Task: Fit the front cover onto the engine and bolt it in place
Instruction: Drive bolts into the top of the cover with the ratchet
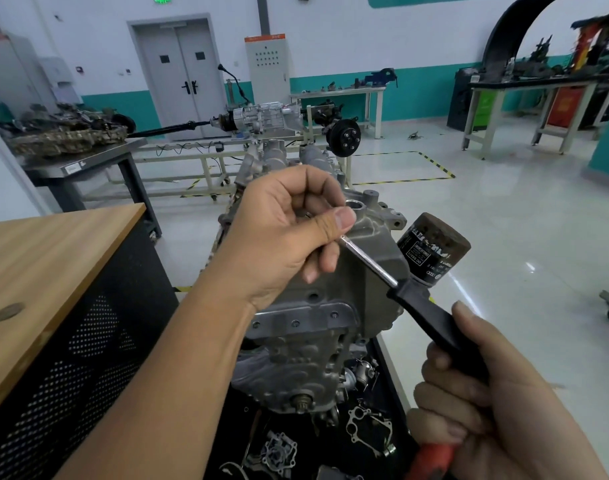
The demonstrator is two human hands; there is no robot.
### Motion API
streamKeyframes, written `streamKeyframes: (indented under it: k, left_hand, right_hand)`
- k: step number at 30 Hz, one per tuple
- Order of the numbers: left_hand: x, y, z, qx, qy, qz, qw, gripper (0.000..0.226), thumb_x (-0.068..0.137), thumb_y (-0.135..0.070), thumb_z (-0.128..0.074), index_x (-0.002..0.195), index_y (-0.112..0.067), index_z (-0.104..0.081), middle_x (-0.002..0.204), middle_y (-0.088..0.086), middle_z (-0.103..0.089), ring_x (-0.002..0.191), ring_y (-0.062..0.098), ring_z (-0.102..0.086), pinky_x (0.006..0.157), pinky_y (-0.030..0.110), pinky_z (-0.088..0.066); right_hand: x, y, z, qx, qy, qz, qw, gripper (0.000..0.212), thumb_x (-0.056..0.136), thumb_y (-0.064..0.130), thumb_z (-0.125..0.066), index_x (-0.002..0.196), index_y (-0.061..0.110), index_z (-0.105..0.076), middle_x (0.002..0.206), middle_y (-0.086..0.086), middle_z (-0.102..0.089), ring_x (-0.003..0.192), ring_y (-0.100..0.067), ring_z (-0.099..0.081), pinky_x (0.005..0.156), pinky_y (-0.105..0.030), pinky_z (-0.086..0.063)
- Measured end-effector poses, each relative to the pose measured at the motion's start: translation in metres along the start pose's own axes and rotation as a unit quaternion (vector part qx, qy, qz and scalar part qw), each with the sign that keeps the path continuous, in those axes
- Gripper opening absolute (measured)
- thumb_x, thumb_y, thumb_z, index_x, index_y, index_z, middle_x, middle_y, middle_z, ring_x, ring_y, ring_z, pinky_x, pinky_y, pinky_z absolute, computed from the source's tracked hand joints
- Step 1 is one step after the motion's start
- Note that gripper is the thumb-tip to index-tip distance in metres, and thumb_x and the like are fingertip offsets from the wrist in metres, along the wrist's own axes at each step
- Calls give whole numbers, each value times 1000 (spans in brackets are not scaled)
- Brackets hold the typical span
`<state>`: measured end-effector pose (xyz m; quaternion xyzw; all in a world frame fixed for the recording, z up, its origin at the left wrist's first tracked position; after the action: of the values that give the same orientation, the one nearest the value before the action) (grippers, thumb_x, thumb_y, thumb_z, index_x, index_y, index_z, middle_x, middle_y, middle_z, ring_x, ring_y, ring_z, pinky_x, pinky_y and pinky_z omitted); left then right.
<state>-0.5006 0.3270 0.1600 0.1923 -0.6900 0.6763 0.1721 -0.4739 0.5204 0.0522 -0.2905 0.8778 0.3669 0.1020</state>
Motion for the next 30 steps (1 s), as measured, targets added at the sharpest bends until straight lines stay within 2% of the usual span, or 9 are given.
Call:
streamKeyframes:
  k: [4,7,9,12,17,21,23,26,30]
  left_hand:
    - [-14,10,-15,-136,-72,-5,988,11,86,-10,-68,95,-6,-63,80,14,-70,48,11,-58,39,19,-44]
    - [-24,20,-25,-218,-110,11,970,7,87,-11,-64,92,-8,-68,83,12,-71,55,9,-59,48,17,-49]
    - [-25,22,-22,-227,-141,32,963,8,84,-12,-65,89,-8,-69,81,11,-71,53,8,-57,47,17,-48]
    - [-25,19,-16,-234,-181,44,954,3,82,-13,-69,82,-10,-70,77,10,-67,52,8,-56,45,17,-46]
    - [-27,16,-13,-214,-186,54,957,5,80,-16,-72,82,-12,-70,78,10,-69,53,9,-53,44,19,-41]
    - [-30,19,-10,-184,-206,76,958,3,78,-21,-75,75,-20,-75,80,9,-71,64,16,-64,52,26,-53]
    - [-30,18,-10,-189,-208,81,956,4,79,-20,-74,75,-20,-76,80,9,-73,75,23,-73,60,32,-59]
    - [-26,16,-12,-219,-207,76,951,5,85,-14,-70,81,-12,-72,77,10,-73,77,28,-76,65,35,-62]
    - [-23,10,-20,-238,-187,66,951,6,88,-11,-67,86,-6,-68,76,12,-72,77,30,-77,63,33,-61]
  right_hand:
    - [5,-17,-5,100,106,-99,984,50,57,39,-92,58,8,-53,40,6,-22,29,-8,-16,33,-21,-28]
    - [7,-21,-11,137,150,-90,975,54,48,30,-102,60,7,-55,40,6,-25,35,-9,-12,35,-23,-30]
    - [8,-21,-12,125,133,-59,981,55,46,34,-101,60,7,-56,40,5,-25,36,-9,-12,35,-23,-31]
    - [6,-26,-15,111,108,-29,987,51,57,44,-91,59,7,-57,40,6,-24,30,-8,-18,35,-23,-29]
    - [2,-32,-19,92,100,21,991,52,58,50,-90,58,8,-58,38,6,-25,27,-7,-23,34,-23,-30]
    - [-1,-28,-15,2,57,148,987,46,74,52,-79,55,14,-62,42,5,-25,31,-9,-22,39,-24,-30]
    - [-2,-26,-15,-24,52,205,977,49,75,53,-81,59,11,-61,44,4,-25,34,-11,-23,42,-25,-32]
    - [-2,-26,-17,-26,51,239,969,53,66,54,-88,60,9,-60,44,2,-25,35,-13,-22,43,-26,-31]
    - [0,-30,-16,8,60,247,967,46,76,48,-82,57,13,-61,44,3,-24,34,-11,-22,42,-26,-31]
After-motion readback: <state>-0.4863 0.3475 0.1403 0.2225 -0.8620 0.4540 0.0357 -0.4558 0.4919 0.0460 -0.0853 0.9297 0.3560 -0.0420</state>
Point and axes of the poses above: each hand's wrist, its own x-axis towards the middle knuckle, its own z-axis out of the back of the hand, y = z × x, the point moved 4 cm from there along x, towards the middle knuckle
